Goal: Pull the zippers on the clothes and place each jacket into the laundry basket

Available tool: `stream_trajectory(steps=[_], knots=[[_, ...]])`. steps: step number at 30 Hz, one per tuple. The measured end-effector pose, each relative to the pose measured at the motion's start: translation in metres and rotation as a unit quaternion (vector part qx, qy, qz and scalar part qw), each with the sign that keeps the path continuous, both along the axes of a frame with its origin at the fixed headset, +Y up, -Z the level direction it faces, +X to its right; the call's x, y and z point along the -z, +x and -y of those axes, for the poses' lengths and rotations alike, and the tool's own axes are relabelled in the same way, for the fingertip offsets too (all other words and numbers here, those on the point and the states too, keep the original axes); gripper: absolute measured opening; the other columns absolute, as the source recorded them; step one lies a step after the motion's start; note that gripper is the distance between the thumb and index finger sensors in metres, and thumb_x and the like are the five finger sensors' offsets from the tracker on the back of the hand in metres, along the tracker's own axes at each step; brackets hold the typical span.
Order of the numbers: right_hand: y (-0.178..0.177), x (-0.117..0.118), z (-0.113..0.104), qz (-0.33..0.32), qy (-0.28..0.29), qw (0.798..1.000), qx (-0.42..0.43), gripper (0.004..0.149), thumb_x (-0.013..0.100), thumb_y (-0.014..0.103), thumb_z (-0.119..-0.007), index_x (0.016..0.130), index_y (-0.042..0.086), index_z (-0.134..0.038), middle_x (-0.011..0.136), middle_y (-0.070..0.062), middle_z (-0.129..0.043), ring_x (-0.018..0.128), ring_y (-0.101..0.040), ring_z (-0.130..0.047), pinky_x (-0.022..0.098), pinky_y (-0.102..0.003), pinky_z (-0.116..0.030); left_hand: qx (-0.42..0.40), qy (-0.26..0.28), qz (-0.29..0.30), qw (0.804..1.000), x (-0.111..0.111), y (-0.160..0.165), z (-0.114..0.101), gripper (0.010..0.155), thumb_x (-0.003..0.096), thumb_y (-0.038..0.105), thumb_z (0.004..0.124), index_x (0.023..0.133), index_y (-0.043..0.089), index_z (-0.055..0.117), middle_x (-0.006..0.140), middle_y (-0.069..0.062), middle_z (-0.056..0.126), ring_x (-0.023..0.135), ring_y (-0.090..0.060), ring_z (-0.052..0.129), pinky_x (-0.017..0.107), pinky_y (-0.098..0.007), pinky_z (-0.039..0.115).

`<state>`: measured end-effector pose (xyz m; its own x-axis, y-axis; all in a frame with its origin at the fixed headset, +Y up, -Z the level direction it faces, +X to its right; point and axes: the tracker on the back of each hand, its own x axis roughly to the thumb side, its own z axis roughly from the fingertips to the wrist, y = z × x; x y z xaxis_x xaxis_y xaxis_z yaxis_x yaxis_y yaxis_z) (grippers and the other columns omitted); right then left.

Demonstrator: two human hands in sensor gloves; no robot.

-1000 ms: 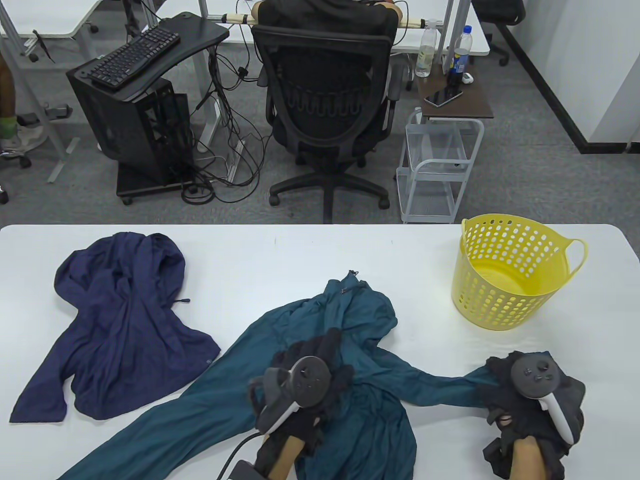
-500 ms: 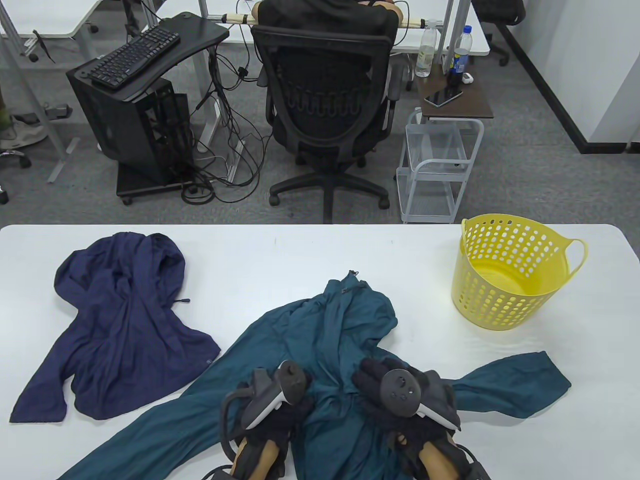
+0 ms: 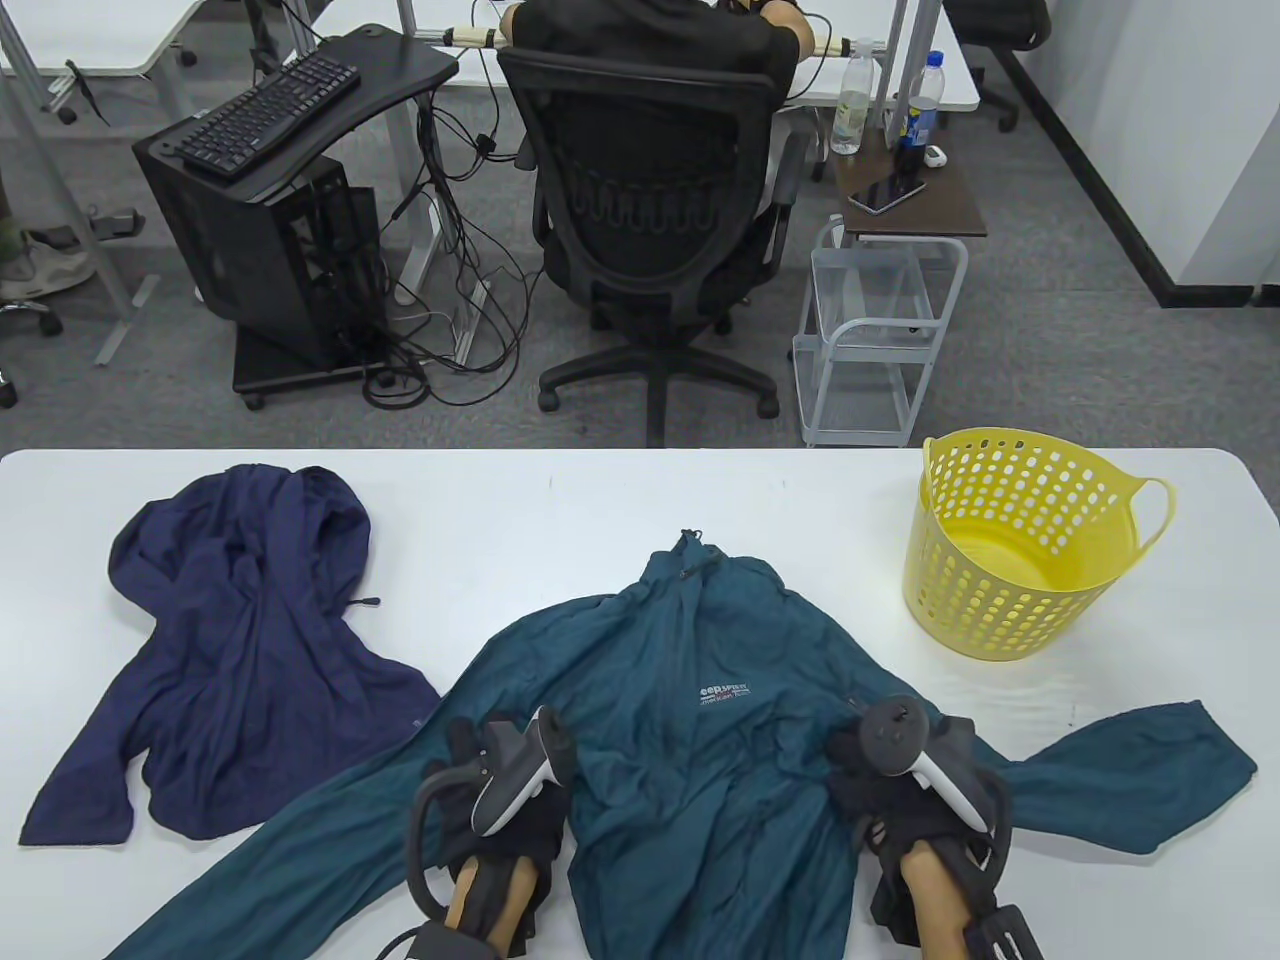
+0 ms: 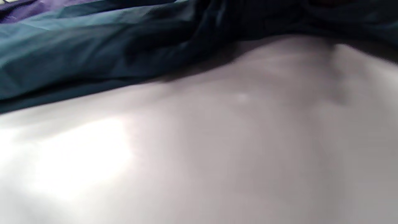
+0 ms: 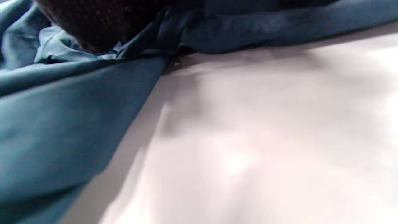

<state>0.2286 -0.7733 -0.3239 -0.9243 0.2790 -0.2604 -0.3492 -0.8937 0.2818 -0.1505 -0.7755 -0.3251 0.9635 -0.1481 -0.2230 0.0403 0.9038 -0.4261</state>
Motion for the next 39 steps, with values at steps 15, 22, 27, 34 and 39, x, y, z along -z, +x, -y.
stream_trajectory(steps=[15,22,27,34,39], knots=[[-0.055,-0.035,-0.064,-0.111,0.160,0.980,-0.048,0.055,0.046,0.045,-0.087,0.098,0.030,-0.079,0.110,0.002,-0.076,0.100,-0.039,-0.068,0.070,-0.064,-0.054,-0.109,0.122,0.111,0.980,-0.037,0.018,-0.064,0.058,0.0413,0.056,0.073,0.098,0.047,0.067,0.115,0.004,0.060,0.107,-0.033,0.046,0.073,-0.059,0.050],[-0.141,-0.054,-0.031,-0.356,0.029,0.934,0.012,0.057,0.042,0.051,-0.090,0.096,0.036,-0.079,0.110,0.005,-0.073,0.097,-0.033,-0.072,0.069,-0.059,-0.061,-0.116,0.037,0.193,0.974,-0.046,0.041,-0.056,0.051,0.0409,0.055,0.075,0.091,0.047,0.077,0.109,0.006,0.070,0.103,-0.029,0.057,0.072,-0.058,0.054],[-0.140,-0.045,-0.009,-0.346,-0.002,0.938,-0.014,0.068,0.041,0.052,-0.091,0.102,0.035,-0.068,0.115,0.007,-0.055,0.100,-0.034,-0.064,0.070,-0.062,-0.058,-0.117,0.019,0.183,0.976,-0.039,0.037,-0.044,0.056,0.0411,0.056,0.073,0.096,0.047,0.072,0.114,0.007,0.064,0.104,-0.031,0.054,0.072,-0.059,0.052],[-0.132,-0.043,-0.011,-0.350,-0.035,0.936,0.015,0.053,0.043,0.048,-0.090,0.094,0.035,-0.081,0.110,0.011,-0.065,0.094,-0.027,-0.074,0.071,-0.055,-0.061,-0.181,0.035,0.182,0.966,-0.028,0.034,-0.032,0.056,0.0397,0.061,0.066,0.092,0.046,0.079,0.118,0.015,0.057,0.109,-0.031,0.047,0.074,-0.060,0.049],[-0.158,-0.062,-0.012,-0.427,-0.092,0.899,0.035,0.052,0.044,0.050,-0.087,0.094,0.036,-0.083,0.108,0.011,-0.070,0.091,-0.024,-0.080,0.070,-0.049,-0.067,-0.208,0.112,0.182,0.954,-0.023,0.046,-0.040,0.061,0.0396,0.063,0.064,0.100,0.054,0.060,0.121,0.016,0.051,0.111,-0.030,0.044,0.075,-0.061,0.048]])
